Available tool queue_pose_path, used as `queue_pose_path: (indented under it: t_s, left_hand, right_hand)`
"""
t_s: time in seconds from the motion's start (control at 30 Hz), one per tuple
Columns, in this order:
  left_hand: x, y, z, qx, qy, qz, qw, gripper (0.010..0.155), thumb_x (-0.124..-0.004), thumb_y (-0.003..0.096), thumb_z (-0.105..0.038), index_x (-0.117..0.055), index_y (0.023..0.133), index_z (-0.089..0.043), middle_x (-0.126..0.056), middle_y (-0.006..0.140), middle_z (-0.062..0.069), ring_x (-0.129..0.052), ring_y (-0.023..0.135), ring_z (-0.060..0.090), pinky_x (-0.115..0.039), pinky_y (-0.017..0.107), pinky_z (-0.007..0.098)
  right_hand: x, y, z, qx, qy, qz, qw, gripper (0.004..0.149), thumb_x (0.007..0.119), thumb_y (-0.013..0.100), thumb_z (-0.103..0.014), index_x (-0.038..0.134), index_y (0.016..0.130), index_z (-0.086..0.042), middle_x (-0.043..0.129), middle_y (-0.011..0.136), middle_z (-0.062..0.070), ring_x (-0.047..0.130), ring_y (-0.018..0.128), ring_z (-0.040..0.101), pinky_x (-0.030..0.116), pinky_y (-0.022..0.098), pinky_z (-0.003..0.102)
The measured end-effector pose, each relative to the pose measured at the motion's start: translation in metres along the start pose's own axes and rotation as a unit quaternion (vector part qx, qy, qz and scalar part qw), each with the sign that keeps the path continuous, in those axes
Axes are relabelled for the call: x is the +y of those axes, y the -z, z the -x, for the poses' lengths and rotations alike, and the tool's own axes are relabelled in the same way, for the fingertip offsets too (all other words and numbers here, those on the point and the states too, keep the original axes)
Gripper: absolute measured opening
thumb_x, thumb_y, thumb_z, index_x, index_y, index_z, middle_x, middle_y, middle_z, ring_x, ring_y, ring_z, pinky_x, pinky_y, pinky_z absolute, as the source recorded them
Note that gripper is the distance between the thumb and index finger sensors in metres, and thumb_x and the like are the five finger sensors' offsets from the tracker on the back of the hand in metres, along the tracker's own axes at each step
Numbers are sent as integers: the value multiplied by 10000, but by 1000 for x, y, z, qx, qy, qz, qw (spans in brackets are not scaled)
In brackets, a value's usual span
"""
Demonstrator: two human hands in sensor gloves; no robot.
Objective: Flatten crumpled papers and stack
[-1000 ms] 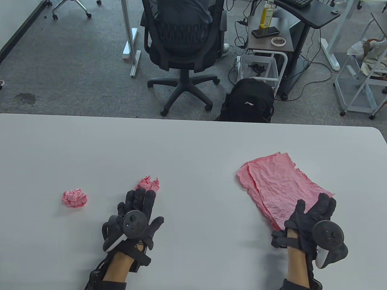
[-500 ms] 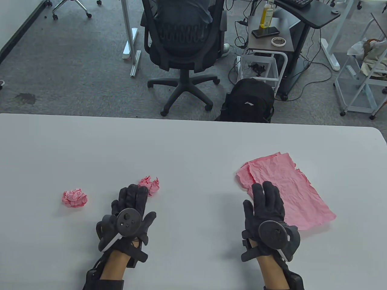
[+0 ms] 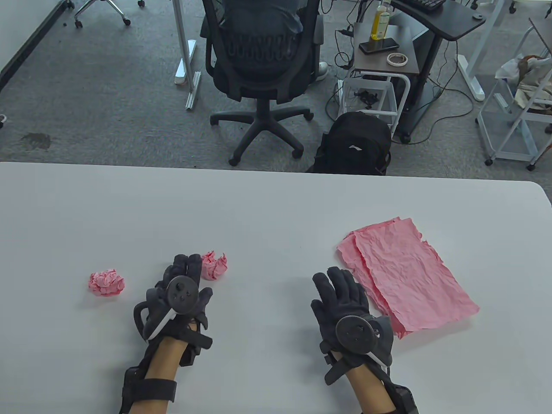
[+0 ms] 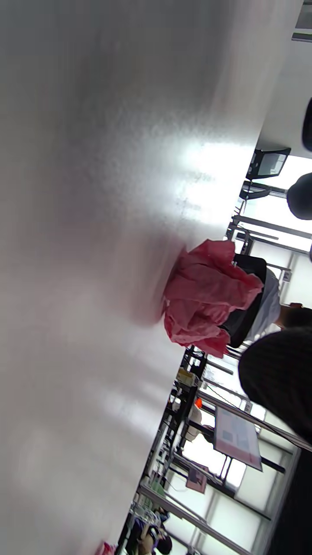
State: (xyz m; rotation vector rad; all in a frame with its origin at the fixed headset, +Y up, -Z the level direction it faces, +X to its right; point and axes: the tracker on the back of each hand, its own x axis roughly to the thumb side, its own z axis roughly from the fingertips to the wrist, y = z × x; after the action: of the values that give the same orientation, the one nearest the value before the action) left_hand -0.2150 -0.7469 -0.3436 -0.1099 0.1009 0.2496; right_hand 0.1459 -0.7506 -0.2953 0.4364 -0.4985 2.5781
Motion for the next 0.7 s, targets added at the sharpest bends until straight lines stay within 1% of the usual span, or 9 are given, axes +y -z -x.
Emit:
queue_pose_path:
  t_s: [0.07,0.1,0.13,0.2,0.27,0.33,0.4,0.53,0.7]
  left_hand:
    - [0,17,-5,33,-12,90,995,952,-740,522,-594,-28,1115,-377,-72,1201,52,-336,1166,424,-416,802,652]
    - [0,24,-9,41,-30,116,992,960,-729,532,-606,15,1103,-400,-15,1195,45,-283,1176,420,-380,813,658]
    - [-1,28,-11,38,-38,117,992,950,-733,533,-603,5,1104,-425,-1,1195,32,-262,1180,414,-361,815,662]
    - [-5,37,-20,36,-24,102,994,912,-752,520,-594,-87,1128,-455,-61,1208,28,-303,1175,408,-380,812,658]
    - [-12,47,-28,41,23,115,992,840,-761,516,-576,-239,1157,-430,-101,1209,19,-375,1151,385,-430,806,626]
    - [-20,51,-31,64,50,114,990,812,-765,516,-554,-284,1144,-376,-172,1194,42,-488,1089,351,-518,784,562]
    - [-27,53,-31,73,52,102,991,755,-789,513,-509,-348,1112,-379,-281,1160,64,-568,1007,344,-563,752,528]
    - [-24,45,-29,56,76,56,994,641,-816,496,-457,-518,1050,-338,-489,1090,84,-714,873,332,-667,668,483]
    - [-7,16,-21,-3,27,2,1000,630,-827,486,-450,-567,1042,-305,-550,1059,114,-759,815,351,-698,619,488]
  right_hand:
    - [0,1,0,1,13,-5,1000,625,806,526,-332,515,1068,-221,479,1118,206,482,987,505,444,645,692]
    - [0,1,0,1,20,-8,1000,626,806,525,-332,514,1067,-219,480,1117,209,483,986,505,444,643,692]
    - [-1,1,0,2,22,-10,1000,626,807,524,-332,515,1067,-218,481,1116,208,485,984,507,445,643,692]
    - [-2,0,1,4,28,-10,1000,622,807,525,-333,521,1065,-217,489,1115,210,492,984,505,448,643,693]
    - [-2,1,1,2,35,-14,999,620,806,525,-333,527,1064,-208,495,1112,212,492,984,506,446,643,693]
    - [-3,0,-1,-1,37,-18,999,617,807,522,-331,537,1060,-194,511,1105,217,502,978,507,452,639,693]
    - [-4,-1,-3,-9,42,-14,999,601,808,522,-333,566,1048,-170,553,1092,215,542,968,504,475,637,687]
    - [-2,-1,-10,-26,45,-21,998,595,808,522,-330,578,1042,-156,576,1081,220,560,959,506,486,635,683]
    - [0,-1,-14,-37,48,-32,998,592,808,521,-333,586,1039,-152,586,1078,221,573,954,507,496,635,679]
